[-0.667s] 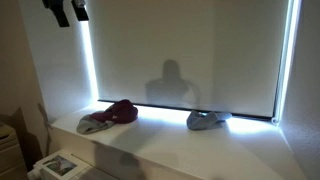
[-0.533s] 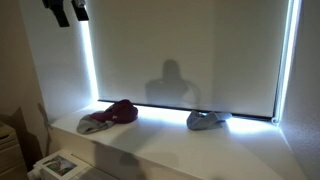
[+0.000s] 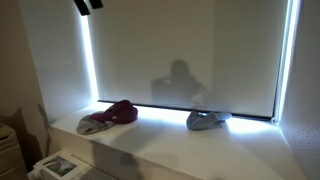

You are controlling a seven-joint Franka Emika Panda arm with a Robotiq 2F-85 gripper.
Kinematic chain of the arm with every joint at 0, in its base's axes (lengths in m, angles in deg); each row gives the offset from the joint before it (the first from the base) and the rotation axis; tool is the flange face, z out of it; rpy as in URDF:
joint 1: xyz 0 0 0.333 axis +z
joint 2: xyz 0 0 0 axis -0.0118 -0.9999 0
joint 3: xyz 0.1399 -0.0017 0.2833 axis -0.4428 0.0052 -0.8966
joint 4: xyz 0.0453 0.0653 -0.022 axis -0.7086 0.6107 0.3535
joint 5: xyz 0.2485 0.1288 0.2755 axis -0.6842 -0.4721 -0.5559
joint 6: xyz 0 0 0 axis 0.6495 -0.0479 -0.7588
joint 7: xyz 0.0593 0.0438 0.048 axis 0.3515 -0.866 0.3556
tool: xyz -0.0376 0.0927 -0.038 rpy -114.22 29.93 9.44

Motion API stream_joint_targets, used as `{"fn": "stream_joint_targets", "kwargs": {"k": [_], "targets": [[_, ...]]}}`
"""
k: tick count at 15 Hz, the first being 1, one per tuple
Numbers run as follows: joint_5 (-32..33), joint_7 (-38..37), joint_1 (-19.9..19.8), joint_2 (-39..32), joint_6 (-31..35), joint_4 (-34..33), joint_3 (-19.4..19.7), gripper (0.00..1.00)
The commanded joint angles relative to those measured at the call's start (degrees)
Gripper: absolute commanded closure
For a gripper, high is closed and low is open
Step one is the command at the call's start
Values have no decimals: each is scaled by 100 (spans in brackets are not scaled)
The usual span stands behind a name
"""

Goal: Put the white cap on the rest of the caps

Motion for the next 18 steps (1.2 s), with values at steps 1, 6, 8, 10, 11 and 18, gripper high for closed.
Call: {"fn": "stream_joint_targets", "kwargs": {"k": [1,6,8,10,11,18], "targets": [[-148,-127,-366,-1214,698,-879,543,0],[-206,-230,-552,-1738,1010,-1187,726,0],[-223,-214,-558,-1794,1012,-1194,692,0],[-267,-397,-608,-1466,980,-1099,556,0],[-329,-732,-631,-1651,1054,-1133,439,0],[677,-3781,-744,-4059,1556,-2061,-746,0]]}}
